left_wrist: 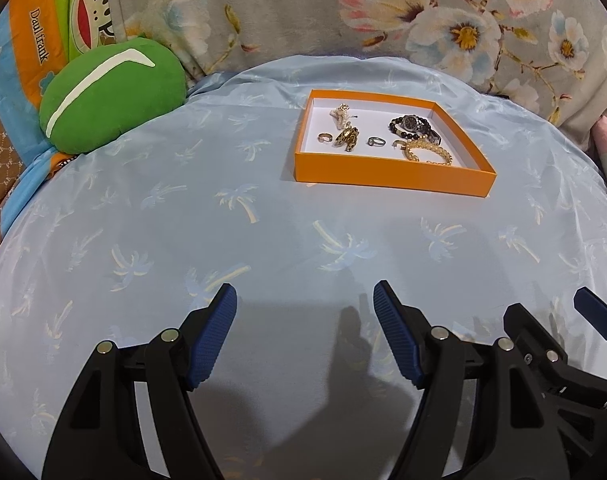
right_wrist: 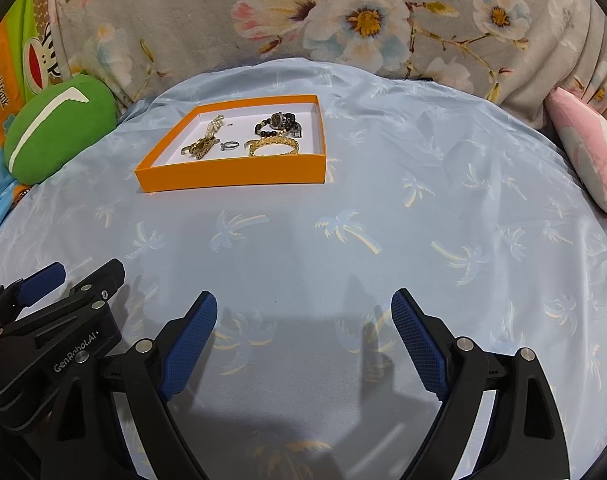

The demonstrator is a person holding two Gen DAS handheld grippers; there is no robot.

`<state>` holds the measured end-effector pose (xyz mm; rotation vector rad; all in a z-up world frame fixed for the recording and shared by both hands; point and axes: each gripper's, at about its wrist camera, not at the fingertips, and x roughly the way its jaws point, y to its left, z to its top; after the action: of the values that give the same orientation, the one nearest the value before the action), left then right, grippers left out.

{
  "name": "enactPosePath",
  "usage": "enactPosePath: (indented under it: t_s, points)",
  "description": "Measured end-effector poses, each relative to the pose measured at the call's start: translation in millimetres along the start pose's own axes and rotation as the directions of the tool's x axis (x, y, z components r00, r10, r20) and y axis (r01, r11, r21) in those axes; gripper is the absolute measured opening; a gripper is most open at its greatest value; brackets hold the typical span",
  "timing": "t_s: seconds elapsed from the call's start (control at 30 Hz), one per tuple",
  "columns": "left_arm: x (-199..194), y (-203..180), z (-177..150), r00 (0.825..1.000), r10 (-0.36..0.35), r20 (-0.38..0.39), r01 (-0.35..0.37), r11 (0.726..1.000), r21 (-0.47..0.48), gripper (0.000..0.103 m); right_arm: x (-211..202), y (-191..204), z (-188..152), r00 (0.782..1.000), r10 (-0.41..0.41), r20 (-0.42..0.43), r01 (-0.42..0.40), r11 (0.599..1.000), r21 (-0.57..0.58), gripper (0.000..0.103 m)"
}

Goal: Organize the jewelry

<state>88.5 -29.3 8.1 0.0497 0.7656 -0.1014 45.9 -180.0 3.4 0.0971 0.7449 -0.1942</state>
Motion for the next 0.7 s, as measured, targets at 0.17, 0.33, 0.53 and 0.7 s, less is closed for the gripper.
enactPosePath:
  t_s: [0.17,0.33,0.53,0.7]
  points:
    - [0.6,0.4,0.4,1.000,-0.001,-0.003,0.001,1.000,0.001,0.069,0.5,-0.5,0.1,1.000,0.000,0.000,0.000,1.000,0.000,0.087]
    - [0.2,0.2,0.3,1.000,-0.005,-0.007,0.005,1.000,0.000,0.069,0.6,-1.4,-0.5,1.000,-0.001,-0.001,0.001,1.000,-0.001,0.087]
    - [0.6,0.4,0.9,1.000,0.013,-0.004,-0.013,1.000,0.002,0.072,0.8,-1.6,-0.1,1.000,-0.001,-0.003,0.001,1.000,0.001,0.087]
    - [-1.4,0.8,0.6,0.999,0.048,0.005,-0.048,0.999,0.000,0.076,0.6,-0.3,0.7,1.000,-0.001,-0.003,0.001,1.000,0.000,0.087]
